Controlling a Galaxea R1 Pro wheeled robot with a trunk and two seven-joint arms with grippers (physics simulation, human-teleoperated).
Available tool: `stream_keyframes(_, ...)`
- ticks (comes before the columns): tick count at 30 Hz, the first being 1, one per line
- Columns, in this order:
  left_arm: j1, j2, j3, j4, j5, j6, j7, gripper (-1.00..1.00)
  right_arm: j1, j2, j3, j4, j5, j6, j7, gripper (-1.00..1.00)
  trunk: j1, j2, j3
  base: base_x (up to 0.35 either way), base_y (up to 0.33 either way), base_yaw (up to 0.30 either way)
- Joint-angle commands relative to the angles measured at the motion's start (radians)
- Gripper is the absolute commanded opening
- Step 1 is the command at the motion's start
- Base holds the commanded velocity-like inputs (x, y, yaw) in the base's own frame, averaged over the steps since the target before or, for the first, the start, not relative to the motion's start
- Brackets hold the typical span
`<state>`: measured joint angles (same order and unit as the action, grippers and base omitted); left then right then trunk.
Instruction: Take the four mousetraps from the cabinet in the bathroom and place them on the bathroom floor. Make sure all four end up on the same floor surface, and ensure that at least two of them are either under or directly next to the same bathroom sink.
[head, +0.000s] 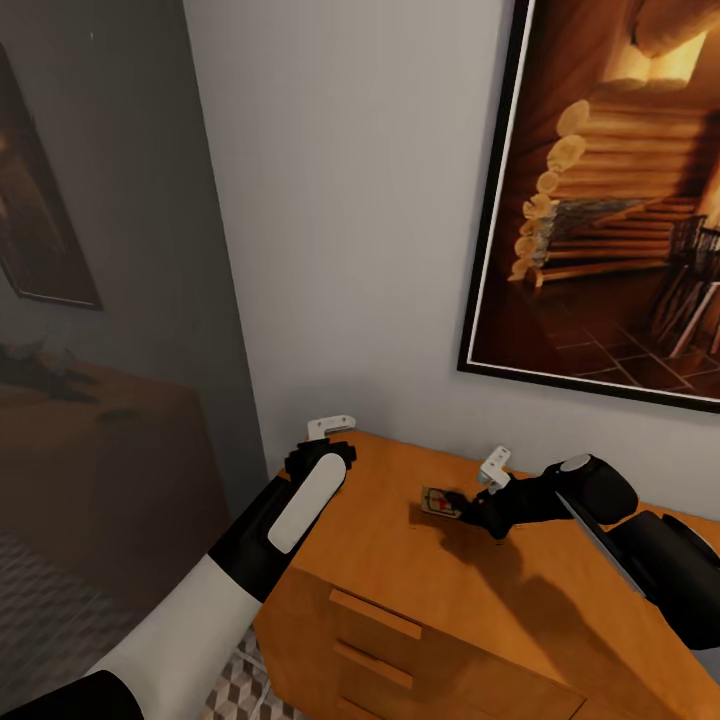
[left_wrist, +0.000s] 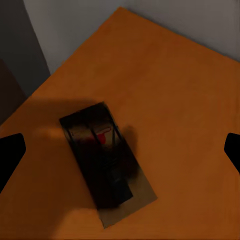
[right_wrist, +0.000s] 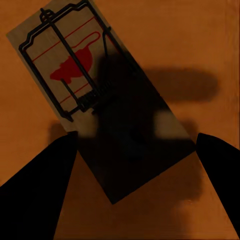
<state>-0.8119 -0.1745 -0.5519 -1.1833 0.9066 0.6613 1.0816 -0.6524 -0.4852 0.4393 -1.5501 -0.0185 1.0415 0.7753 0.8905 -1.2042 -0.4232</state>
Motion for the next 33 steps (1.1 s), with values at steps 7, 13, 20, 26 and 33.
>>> stream_keyframes(7,-0.001,0.0,-0.003,0.003,0.006,0.004,0.006,1.0,0.0,0.011,-0.047,-0.001,-0.003,0.006,0.001,-1.0,0.0,-0.001,-0.001,0.153,0.0,0.0)
stream_keyframes(13,-0.001,0.0,-0.003,0.006,0.006,0.003,0.006,1.0,0.0,0.013,-0.054,-0.001,-0.003,0.006,0.001,-1.0,0.0,-0.001,-0.001,0.029,0.0,0.0)
stream_keyframes(20,-0.001,0.0,-0.003,0.008,0.008,0.002,0.007,1.0,0.0,0.015,-0.055,-0.001,-0.003,0.006,0.001,-1.0,0.0,-0.001,-0.001,0.005,0.0,0.0)
stream_keyframes(26,0.0,0.0,-0.012,0.016,0.028,-0.033,0.07,1.0,0.0,0.066,-0.053,0.0,0.006,0.006,0.0,-1.0,0.0,-0.001,-0.001,0.0,0.0,0.0)
stream_keyframes(33,-0.001,0.0,-0.095,0.03,0.12,-0.128,0.187,1.0,0.0,0.091,-0.053,0.001,0.012,0.006,-0.004,-1.0,0.0,-0.001,-0.001,0.0,0.0,0.0)
